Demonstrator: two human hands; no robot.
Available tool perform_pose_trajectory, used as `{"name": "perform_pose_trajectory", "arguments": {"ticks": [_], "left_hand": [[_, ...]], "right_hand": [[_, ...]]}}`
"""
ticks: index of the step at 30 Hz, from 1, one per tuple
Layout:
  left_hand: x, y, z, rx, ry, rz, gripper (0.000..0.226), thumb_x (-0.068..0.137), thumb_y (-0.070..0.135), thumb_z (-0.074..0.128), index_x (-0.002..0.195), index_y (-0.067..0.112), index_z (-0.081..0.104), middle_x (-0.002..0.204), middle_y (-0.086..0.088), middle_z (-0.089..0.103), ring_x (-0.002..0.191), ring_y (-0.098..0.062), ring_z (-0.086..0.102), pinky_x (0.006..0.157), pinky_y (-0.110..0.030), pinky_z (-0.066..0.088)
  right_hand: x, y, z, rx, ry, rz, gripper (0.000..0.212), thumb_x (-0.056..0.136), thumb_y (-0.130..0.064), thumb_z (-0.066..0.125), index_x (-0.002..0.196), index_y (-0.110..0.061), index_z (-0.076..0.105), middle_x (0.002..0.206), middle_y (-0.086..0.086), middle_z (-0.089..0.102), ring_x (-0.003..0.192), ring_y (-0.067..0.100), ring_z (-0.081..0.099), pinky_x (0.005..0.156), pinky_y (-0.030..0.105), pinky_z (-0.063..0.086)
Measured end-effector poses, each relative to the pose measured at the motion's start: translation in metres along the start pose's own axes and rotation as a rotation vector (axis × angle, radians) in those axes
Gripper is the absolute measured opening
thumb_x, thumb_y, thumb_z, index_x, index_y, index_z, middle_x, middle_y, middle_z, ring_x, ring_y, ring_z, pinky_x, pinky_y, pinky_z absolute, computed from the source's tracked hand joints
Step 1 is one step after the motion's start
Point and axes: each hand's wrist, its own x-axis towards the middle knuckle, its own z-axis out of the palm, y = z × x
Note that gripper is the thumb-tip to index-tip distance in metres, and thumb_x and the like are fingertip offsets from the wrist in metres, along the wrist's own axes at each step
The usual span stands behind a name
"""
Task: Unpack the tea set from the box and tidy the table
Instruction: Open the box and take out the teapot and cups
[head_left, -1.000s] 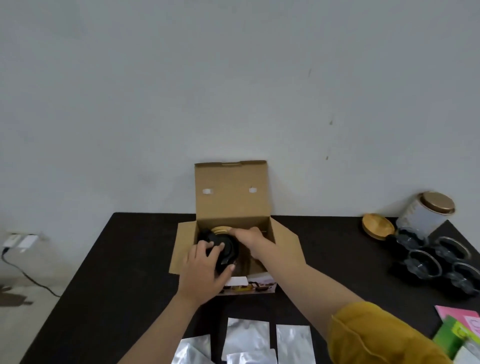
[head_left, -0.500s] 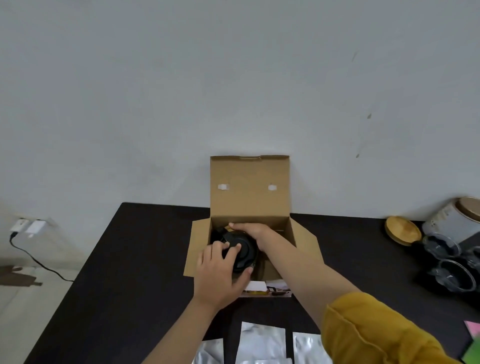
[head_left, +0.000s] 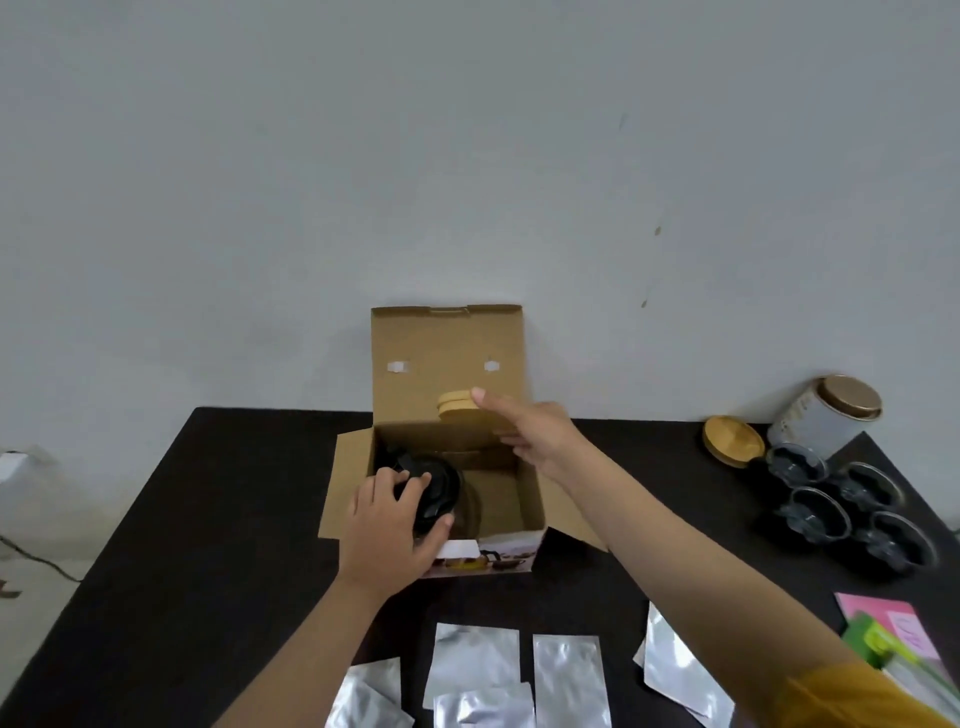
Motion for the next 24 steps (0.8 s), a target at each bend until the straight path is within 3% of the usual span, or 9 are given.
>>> {"name": "perform_pose_trajectory", "arguments": {"ticks": [2, 5, 8, 11, 16, 20, 24], "left_hand": [[0.0, 0.001, -0.001, -0.006, -0.009, 0.005, 0.056, 0.08, 0.059, 0.049, 0.114, 0.017, 0.065, 0.099, -0.004, 0.055, 0.085, -0.02, 0.055, 0.066, -0.028, 0.045], [0.001, 0.001, -0.001, -0.014, -0.027, -0.011, 0.058, 0.08, 0.059, 0.047, 0.115, 0.016, 0.065, 0.099, -0.004, 0.054, 0.082, -0.02, 0.054, 0.063, -0.029, 0.047], [0.003, 0.004, -0.002, 0.008, -0.01, -0.023, 0.058, 0.08, 0.061, 0.047, 0.11, 0.015, 0.066, 0.096, -0.003, 0.052, 0.079, -0.019, 0.052, 0.06, -0.029, 0.046], [0.007, 0.02, -0.003, 0.0, 0.032, -0.096, 0.058, 0.079, 0.063, 0.046, 0.1, 0.013, 0.066, 0.092, -0.005, 0.053, 0.078, -0.022, 0.051, 0.061, -0.029, 0.043], [0.014, 0.05, 0.002, 0.017, 0.071, -0.288, 0.066, 0.078, 0.068, 0.041, 0.09, 0.008, 0.064, 0.086, -0.011, 0.052, 0.072, -0.024, 0.048, 0.061, -0.027, 0.036], [0.013, 0.058, 0.009, 0.061, 0.059, -0.35, 0.068, 0.077, 0.068, 0.041, 0.094, 0.005, 0.061, 0.09, -0.014, 0.05, 0.074, -0.027, 0.048, 0.06, -0.029, 0.039], [0.01, 0.064, 0.012, 0.116, 0.084, -0.34, 0.067, 0.078, 0.066, 0.043, 0.094, 0.003, 0.058, 0.09, -0.016, 0.049, 0.074, -0.031, 0.05, 0.055, -0.029, 0.04]], "right_hand": [[-0.01, 0.005, -0.031, 0.025, 0.129, -0.077, 0.073, 0.062, -0.054, 0.081, 0.117, -0.012, 0.057, 0.124, 0.005, 0.06, 0.114, 0.023, 0.055, 0.102, 0.035, 0.041], [-0.016, 0.024, -0.086, 0.037, 0.353, -0.121, 0.08, 0.063, -0.049, 0.083, 0.124, -0.004, 0.055, 0.121, 0.005, 0.059, 0.11, 0.022, 0.054, 0.094, 0.033, 0.043], [-0.016, 0.055, -0.139, -0.021, 0.557, -0.069, 0.089, 0.062, -0.05, 0.084, 0.127, 0.001, 0.051, 0.114, 0.005, 0.056, 0.11, 0.025, 0.054, 0.086, 0.034, 0.043], [-0.005, 0.092, -0.174, -0.135, 0.674, 0.021, 0.09, 0.051, -0.06, 0.084, 0.115, -0.002, 0.059, 0.109, 0.009, 0.062, 0.099, 0.024, 0.058, 0.078, 0.034, 0.047], [0.018, 0.135, -0.202, -0.357, 0.698, 0.099, 0.101, 0.054, -0.062, 0.081, 0.13, -0.003, 0.051, 0.13, 0.014, 0.054, 0.12, 0.032, 0.05, 0.094, 0.042, 0.047], [0.037, 0.153, -0.201, -0.431, 0.632, -0.028, 0.104, 0.057, -0.055, 0.085, 0.14, -0.01, 0.041, 0.142, 0.01, 0.045, 0.134, 0.03, 0.035, 0.102, 0.046, 0.04], [0.055, 0.164, -0.199, -0.522, 0.593, -0.092, 0.106, 0.054, -0.048, 0.089, 0.14, -0.011, 0.039, 0.14, 0.008, 0.047, 0.133, 0.029, 0.034, 0.103, 0.048, 0.039]]}}
